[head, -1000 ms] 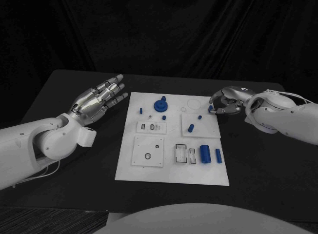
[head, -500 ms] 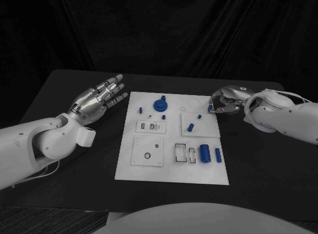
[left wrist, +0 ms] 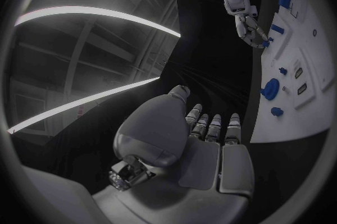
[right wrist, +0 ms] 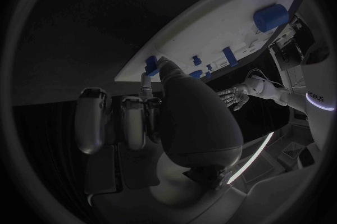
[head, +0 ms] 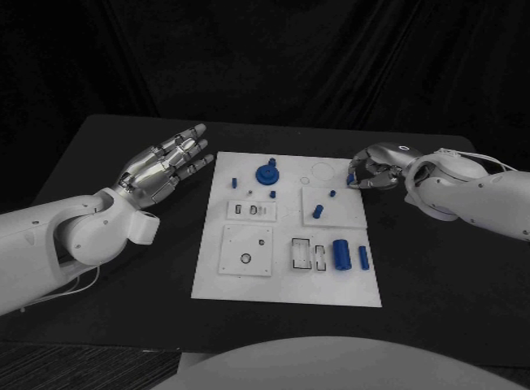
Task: Assemble the parts on the task board
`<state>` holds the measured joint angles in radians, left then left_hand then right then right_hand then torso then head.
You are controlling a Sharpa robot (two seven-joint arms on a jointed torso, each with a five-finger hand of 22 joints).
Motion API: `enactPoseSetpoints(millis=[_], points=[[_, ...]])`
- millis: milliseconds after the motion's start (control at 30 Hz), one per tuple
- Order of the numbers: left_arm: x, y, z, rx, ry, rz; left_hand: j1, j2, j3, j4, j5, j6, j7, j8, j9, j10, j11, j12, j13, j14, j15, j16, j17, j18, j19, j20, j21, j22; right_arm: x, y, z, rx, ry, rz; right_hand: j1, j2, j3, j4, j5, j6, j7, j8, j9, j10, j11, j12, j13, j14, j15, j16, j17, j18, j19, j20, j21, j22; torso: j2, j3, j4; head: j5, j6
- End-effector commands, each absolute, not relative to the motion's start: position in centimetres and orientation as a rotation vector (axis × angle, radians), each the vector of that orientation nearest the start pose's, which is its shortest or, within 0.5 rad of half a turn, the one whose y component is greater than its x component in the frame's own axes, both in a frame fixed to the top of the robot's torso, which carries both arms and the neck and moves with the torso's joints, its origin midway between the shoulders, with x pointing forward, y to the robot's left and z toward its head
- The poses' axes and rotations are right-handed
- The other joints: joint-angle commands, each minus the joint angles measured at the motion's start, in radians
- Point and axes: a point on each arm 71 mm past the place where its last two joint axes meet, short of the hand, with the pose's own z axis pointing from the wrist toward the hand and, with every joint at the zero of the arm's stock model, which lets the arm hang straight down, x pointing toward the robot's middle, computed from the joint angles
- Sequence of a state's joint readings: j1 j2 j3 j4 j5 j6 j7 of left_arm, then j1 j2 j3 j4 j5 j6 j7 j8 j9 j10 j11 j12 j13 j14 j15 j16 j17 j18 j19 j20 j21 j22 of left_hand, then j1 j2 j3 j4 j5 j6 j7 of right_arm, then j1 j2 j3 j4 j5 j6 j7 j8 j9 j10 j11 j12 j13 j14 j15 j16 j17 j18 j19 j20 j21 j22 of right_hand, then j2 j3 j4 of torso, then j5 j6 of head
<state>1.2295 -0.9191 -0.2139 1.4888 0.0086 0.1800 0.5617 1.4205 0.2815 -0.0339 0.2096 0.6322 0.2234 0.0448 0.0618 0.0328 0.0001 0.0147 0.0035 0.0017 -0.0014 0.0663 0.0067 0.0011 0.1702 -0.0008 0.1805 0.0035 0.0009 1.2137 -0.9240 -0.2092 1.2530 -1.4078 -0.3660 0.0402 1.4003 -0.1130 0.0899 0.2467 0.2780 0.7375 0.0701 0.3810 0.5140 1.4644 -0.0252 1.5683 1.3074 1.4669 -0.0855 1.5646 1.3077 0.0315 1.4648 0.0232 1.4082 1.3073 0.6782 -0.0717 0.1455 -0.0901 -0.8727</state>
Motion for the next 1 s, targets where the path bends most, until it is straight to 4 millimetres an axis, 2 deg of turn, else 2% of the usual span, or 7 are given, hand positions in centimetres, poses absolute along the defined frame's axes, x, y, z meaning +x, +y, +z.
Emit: enactPoseSetpoints(millis=[33,200,300,433,500,700,1000], points=[[46.1,23.6,-21.2,-1.0,1.561,-1.959,0.001,0.005,0.007,-0.002,0.004,0.0,0.0,0.006,0.001,0.0,0.008,-0.004,-0.002,0.001,0.007,-0.007,-0.001,0.01,0.001,0.007,-0.003,-0.001,49.8,-33.2,-24.4,-0.098,1.755,0.363,0.011,0.002,-0.001,-0.004,-0.001,-0.011,0.0,0.009,0.006,0.106,0.004,0.002,0.263,0.1,0.004,-0.007,0.248,0.008,0.032,0.008,-0.005,0.21,0.0,-0.0001,-0.0001,0.0,0.0],[46.0,23.6,-21.2,-1.001,1.563,-1.959,0.001,0.005,0.007,-0.002,0.004,0.0,0.0,0.006,0.001,0.0,0.008,-0.004,-0.002,0.001,0.007,-0.007,-0.001,0.01,0.001,0.007,-0.003,-0.001,49.9,-33.2,-24.5,-0.097,1.754,0.362,0.015,0.008,0.001,-0.007,0.032,-0.02,0.001,0.032,0.022,0.106,0.004,0.002,0.263,0.1,0.005,-0.007,0.247,0.009,0.03,0.007,-0.009,0.209,0.0,-0.0002,0.0006,0.001,0.0],[46.0,23.7,-21.2,-1.002,1.563,-1.959,0.001,0.005,0.007,-0.002,0.004,0.0,0.0,0.006,0.001,0.0,0.008,-0.004,-0.002,0.001,0.007,-0.007,-0.001,0.01,0.001,0.007,-0.003,-0.001,49.9,-33.1,-24.4,-0.098,1.743,0.366,0.02,0.014,0.007,-0.012,0.103,-0.026,0.0,0.054,0.034,0.106,0.003,0.002,0.263,0.099,0.004,-0.009,0.245,0.009,0.031,0.007,-0.01,0.209,0.0,-0.0003,0.0005,0.0,0.0],[46.0,23.7,-21.2,-1.002,1.563,-1.96,0.0,0.005,0.008,-0.002,0.004,0.001,0.0,0.006,0.001,0.0,0.008,-0.004,-0.002,0.001,0.008,-0.007,-0.001,0.01,0.001,0.008,-0.003,-0.001,49.8,-33.1,-24.2,-0.103,1.714,0.377,0.019,0.021,0.016,-0.013,0.169,-0.018,-0.002,0.075,0.042,0.106,0.001,0.002,0.263,0.1,0.003,-0.008,0.246,0.009,0.032,0.006,-0.008,0.21,0.0,-0.0003,0.0005,0.001,0.0],[46.0,23.7,-21.2,-1.002,1.563,-1.96,0.0,0.005,0.008,-0.002,0.004,0.001,0.0,0.006,0.001,0.0,0.008,-0.004,-0.002,0.001,0.008,-0.007,-0.001,0.01,0.001,0.008,-0.003,-0.001,49.8,-33.0,-24.1,-0.104,1.696,0.384,0.021,0.024,0.026,-0.015,0.222,-0.006,-0.005,0.088,0.045,0.106,-0.001,0.002,0.263,0.1,0.001,-0.008,0.246,0.009,0.032,0.004,-0.009,0.21,0.0,-0.0001,0.0006,0.001,0.0],[46.0,23.7,-21.2,-1.002,1.564,-1.96,0.0,0.005,0.008,-0.002,0.004,0.001,0.0,0.006,0.001,0.0,0.008,-0.004,-0.002,0.001,0.008,-0.007,-0.001,0.01,0.001,0.008,-0.003,-0.001,49.7,-32.9,-23.6,-0.093,1.64,0.407,0.015,0.027,0.042,-0.013,0.289,0.003,-0.008,0.1,0.045,0.106,-0.004,0.002,0.263,0.1,-0.002,-0.008,0.246,0.009,0.032,0.002,-0.008,0.21,0.0,-0.0006,0.0,0.004,0.0],[46.0,23.8,-21.3,-1.006,1.566,-1.954,0.0,0.005,0.009,-0.002,0.004,0.002,0.001,0.007,0.001,0.0,0.008,-0.004,-0.002,0.001,0.009,-0.007,-0.001,0.01,0.001,0.008,-0.003,-0.001,49.0,-31.9,-22.6,-0.068,1.566,0.454,0.015,0.029,0.047,-0.013,0.301,0.006,-0.008,0.103,0.045,0.106,-0.004,0.002,0.263,0.099,-0.002,-0.011,0.243,0.009,0.032,0.002,-0.008,0.21,0.0,-0.0005,-0.0002,0.005,0.0]])
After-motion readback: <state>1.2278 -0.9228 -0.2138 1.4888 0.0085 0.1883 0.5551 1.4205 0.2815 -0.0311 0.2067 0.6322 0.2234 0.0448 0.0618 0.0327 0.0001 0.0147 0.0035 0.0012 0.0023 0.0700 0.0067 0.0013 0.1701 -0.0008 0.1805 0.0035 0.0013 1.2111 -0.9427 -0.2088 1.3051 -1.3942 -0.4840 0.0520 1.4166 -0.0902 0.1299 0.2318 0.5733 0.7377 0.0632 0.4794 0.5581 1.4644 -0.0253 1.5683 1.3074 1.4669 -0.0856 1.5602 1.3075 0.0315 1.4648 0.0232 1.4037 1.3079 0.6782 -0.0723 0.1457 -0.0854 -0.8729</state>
